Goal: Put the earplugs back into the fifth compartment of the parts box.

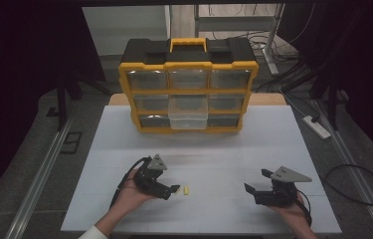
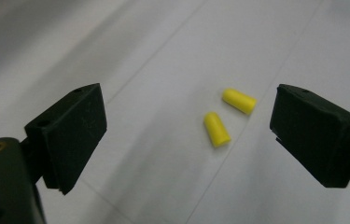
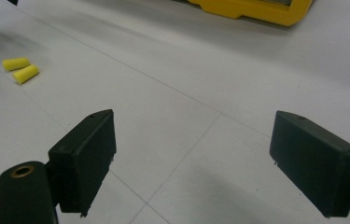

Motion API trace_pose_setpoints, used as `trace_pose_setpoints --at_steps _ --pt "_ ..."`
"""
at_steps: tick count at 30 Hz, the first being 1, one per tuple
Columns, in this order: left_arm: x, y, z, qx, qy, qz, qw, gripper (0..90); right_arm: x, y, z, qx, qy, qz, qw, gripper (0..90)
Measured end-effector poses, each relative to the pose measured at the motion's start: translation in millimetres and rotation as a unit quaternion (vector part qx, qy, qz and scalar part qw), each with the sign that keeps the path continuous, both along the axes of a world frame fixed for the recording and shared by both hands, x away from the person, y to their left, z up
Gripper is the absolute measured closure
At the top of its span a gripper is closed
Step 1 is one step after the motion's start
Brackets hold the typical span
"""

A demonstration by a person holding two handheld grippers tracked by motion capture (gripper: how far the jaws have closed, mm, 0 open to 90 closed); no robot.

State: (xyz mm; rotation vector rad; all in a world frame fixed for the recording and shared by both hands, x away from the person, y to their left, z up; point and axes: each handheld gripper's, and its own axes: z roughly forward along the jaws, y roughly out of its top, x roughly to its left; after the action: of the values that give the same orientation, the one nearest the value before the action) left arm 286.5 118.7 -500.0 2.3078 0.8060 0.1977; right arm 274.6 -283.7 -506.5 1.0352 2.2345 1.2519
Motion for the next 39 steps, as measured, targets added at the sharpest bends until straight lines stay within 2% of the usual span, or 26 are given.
trace_pose_setpoints --at_steps 6,7,10,12,20,29,33,34,39 --pt "0.4 -8.8 -5.0 0.017 0.008 -0.014 0.9997 14.1 0.1 0.4 -0.3 -0.004 0.001 0.001 1.0000 15.1" --pt "-0.6 -13.2 -8.2 0.030 0.010 -0.022 0.9993 15.1 0.0 0.4 -0.3 -0.005 0.001 0.001 1.0000 15.1" --pt "-1.3 -16.8 -11.6 0.043 0.011 -0.026 0.9987 16.5 0.0 0.5 -0.4 -0.005 0.001 0.001 1.0000 15.1" --pt "-2.0 -19.1 -14.2 0.056 0.012 -0.030 0.9979 19.6 0.2 0.4 -0.5 -0.004 0.000 0.000 1.0000 15.1" --pt "-3.0 -22.8 -19.1 0.079 0.017 -0.042 0.9959 32.5 -0.2 0.7 -0.4 -0.006 0.000 0.001 1.0000 15.1" --pt "-1.2 -22.3 -20.7 0.083 0.028 -0.043 0.9952 44.4 0.0 0.7 -0.5 -0.006 0.000 0.001 1.0000 15.1" --pt "-1.6 -22.4 -20.2 0.081 0.030 -0.047 0.9952 53.4 -0.1 0.3 -0.2 -0.006 -0.001 0.001 1.0000 15.1" --pt "-1.7 -22.6 -19.9 0.080 0.031 -0.048 0.9952 53.4 -0.1 0.5 -0.4 -0.005 -0.001 0.001 1.0000 15.1" --pt "-0.1 -22.0 -19.3 0.076 0.036 -0.052 0.9951 66.6 -0.3 0.8 -0.3 -0.007 -0.001 0.001 1.0000 15.1"
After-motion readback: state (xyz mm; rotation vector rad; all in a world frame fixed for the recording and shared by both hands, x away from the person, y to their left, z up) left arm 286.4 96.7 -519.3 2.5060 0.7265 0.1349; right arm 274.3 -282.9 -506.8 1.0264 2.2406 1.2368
